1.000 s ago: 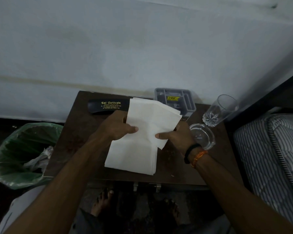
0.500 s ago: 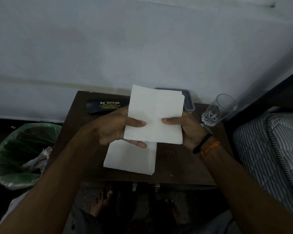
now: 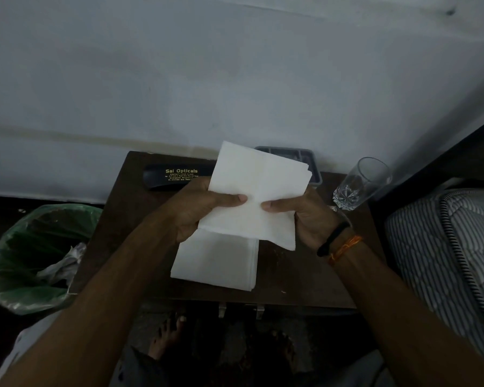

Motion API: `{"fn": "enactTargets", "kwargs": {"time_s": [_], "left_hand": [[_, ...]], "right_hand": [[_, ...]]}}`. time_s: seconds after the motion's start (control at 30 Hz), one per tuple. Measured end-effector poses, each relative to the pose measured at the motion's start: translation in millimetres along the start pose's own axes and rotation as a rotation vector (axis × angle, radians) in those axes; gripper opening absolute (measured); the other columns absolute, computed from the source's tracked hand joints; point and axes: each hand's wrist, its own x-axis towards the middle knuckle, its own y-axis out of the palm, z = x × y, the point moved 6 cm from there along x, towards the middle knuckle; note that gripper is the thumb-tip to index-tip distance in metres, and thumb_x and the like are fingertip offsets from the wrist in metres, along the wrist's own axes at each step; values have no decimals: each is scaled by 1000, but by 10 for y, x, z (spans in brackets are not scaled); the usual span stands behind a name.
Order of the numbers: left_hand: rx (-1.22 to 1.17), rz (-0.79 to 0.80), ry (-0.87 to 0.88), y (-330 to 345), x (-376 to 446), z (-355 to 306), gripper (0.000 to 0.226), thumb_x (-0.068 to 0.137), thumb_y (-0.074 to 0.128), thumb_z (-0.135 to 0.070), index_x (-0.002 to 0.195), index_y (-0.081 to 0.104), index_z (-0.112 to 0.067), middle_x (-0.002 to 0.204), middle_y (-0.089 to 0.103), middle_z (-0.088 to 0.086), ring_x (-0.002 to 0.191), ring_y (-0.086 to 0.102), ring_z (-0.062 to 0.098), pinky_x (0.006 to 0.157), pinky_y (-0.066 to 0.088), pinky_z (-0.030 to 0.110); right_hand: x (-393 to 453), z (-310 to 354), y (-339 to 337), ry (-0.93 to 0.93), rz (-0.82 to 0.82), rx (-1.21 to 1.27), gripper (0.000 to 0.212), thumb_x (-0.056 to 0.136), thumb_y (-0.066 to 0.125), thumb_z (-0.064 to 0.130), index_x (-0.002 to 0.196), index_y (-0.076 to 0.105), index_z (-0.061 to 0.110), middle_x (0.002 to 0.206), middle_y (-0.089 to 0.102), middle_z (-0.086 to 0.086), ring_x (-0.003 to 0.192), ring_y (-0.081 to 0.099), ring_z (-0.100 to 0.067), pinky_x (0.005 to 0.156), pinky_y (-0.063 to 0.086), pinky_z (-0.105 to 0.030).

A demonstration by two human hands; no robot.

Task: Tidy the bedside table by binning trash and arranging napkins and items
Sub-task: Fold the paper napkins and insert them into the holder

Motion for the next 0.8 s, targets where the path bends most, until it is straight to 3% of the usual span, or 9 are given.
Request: {"fn": "enactTargets", "kwargs": {"time_s": [0.1,0.2,0.43,0.53,0.63,0.8], "left_hand": [[-5,-42,55,28,19,6,35,71,83,-10,102,72,-24,101,77,-6,93,73,15,70,61,31],[-22,-68,50,19,37,26,42,72,82,-6,110,71,-21,107,75,0,102,70,24,81,60,44],[-47,-7,42,29,28,-14,41,74,66,12,101,74,-18,104,76,8,96,72,27,81,60,43],[-68,2,33,84,39,2,40,74,65,10,96,74,-22,99,77,3,91,72,22,74,61,37],[-76,29,36,160,57,7,38,72,70,5,95,76,-25,101,76,2,94,72,23,78,59,40],[-84,72,84,211,74,-20,36,69,76,-2,91,78,-30,103,76,3,91,74,19,70,60,34]], "right_hand": [[-11,15,52,-19,32,15,64,71,72,-15,130,55,2,129,62,-19,120,59,-38,96,50,-59],[-10,15,52,-33,29,2,63,69,74,-15,127,57,1,126,65,-18,116,62,-36,92,54,-54],[-52,-4,-113,34,-88,-28,55,63,79,3,116,66,-1,118,70,-17,111,65,-38,90,56,-48],[-86,2,-86,41,-71,-32,51,68,78,1,117,66,0,118,70,-16,111,65,-38,91,55,-52],[-114,-33,5,65,-22,14,52,75,74,-6,124,62,4,122,68,-16,113,64,-37,91,54,-55],[-151,-30,41,76,-2,37,55,73,73,-8,125,61,4,122,67,-17,112,64,-37,88,56,-53]]}}
